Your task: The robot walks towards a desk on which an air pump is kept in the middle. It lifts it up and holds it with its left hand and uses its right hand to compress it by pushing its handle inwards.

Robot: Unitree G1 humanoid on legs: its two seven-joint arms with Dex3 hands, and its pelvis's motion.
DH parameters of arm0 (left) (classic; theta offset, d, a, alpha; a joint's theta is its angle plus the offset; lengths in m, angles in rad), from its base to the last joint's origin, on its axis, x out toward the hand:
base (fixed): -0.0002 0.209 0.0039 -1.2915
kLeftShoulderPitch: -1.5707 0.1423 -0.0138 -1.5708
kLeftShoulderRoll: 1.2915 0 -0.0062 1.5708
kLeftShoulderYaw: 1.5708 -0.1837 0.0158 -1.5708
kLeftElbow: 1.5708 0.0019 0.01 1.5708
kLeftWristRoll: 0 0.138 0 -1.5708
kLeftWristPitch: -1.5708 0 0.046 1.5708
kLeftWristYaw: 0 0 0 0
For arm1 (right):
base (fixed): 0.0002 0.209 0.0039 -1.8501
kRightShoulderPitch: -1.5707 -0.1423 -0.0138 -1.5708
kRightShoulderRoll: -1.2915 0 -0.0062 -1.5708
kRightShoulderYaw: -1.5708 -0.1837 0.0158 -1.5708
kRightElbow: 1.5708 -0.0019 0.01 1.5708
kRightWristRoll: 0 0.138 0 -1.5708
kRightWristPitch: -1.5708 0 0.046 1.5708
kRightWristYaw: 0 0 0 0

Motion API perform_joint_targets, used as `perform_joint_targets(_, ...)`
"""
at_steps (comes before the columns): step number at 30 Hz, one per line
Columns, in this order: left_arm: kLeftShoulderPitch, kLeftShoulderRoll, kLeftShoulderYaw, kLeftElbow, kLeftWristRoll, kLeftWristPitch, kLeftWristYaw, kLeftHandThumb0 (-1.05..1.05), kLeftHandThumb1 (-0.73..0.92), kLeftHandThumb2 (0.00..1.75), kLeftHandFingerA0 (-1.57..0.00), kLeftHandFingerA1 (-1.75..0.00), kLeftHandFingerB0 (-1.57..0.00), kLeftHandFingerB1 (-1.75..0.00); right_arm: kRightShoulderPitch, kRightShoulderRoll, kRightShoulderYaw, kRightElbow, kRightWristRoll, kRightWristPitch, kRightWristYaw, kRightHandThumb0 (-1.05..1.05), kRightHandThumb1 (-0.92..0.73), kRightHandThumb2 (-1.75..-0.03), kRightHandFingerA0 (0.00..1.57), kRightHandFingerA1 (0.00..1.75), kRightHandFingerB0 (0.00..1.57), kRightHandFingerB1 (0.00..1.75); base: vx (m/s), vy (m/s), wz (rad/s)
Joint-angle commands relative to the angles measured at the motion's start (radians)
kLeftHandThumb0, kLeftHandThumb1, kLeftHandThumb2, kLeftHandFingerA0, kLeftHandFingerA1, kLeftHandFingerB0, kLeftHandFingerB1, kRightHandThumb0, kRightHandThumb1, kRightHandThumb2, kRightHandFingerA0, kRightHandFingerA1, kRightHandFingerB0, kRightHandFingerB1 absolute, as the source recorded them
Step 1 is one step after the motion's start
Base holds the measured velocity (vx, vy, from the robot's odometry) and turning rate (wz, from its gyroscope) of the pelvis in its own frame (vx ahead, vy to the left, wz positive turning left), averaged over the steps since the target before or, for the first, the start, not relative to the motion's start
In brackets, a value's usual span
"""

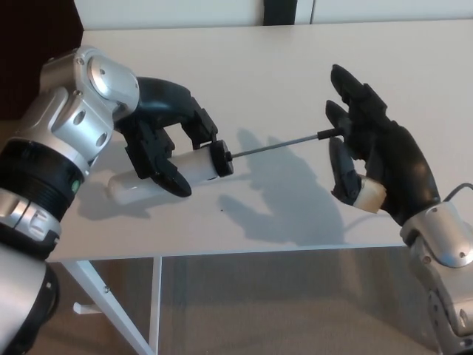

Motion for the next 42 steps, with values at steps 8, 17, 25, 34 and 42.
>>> perform_joint_targets(8,-0.051,-0.033,0.033,0.030,-0.026,0.015,0.034,-0.14,0.64,0.70,-0.69,-1.26,-0.65,-1.01,-0.033,0.016,0.040,-0.004,-0.112,-0.033,-0.102,-0.88,-0.80,-1.16,0.00,0.12,0.00,0.10,0.00,0.000,0.00)
perform_joint_targets(17,-0.091,-0.063,0.028,0.038,-0.002,0.054,0.063,-0.29,0.67,0.61,-0.79,-1.22,-0.63,-0.84,-0.062,0.054,0.037,0.030,-0.142,-0.055,-0.173,-0.87,-0.82,-1.17,0.00,0.14,0.00,0.12,0.00,0.000,0.00)
perform_joint_targets(25,-0.123,-0.072,0.016,0.062,-0.011,-0.014,0.035,-0.49,0.78,0.64,-0.72,-1.13,-0.19,-0.28,-0.070,0.070,0.046,0.063,-0.181,-0.065,-0.220,-0.86,-0.85,-1.19,0.00,0.13,0.00,0.11,0.00,0.000,0.00)
perform_joint_targets(34,-0.183,-0.121,0.034,0.142,-0.009,0.086,0.077,-0.67,0.91,0.73,-0.78,-1.28,-0.27,-0.80,-0.096,0.100,0.068,0.143,-0.287,-0.111,-0.368,-0.84,-0.90,-1.21,0.00,0.13,0.00,0.12,0.00,0.000,0.00)
perform_joint_targets(42,-0.230,-0.149,0.045,0.204,-0.011,0.138,0.088,-0.67,0.92,0.70,-0.89,-1.23,-0.32,-1.04,-0.137,0.110,0.090,0.221,-0.373,-0.138,-0.500,-0.80,-0.92,-1.22,0.00,0.16,0.00,0.14,0.00,0.000,0.00)
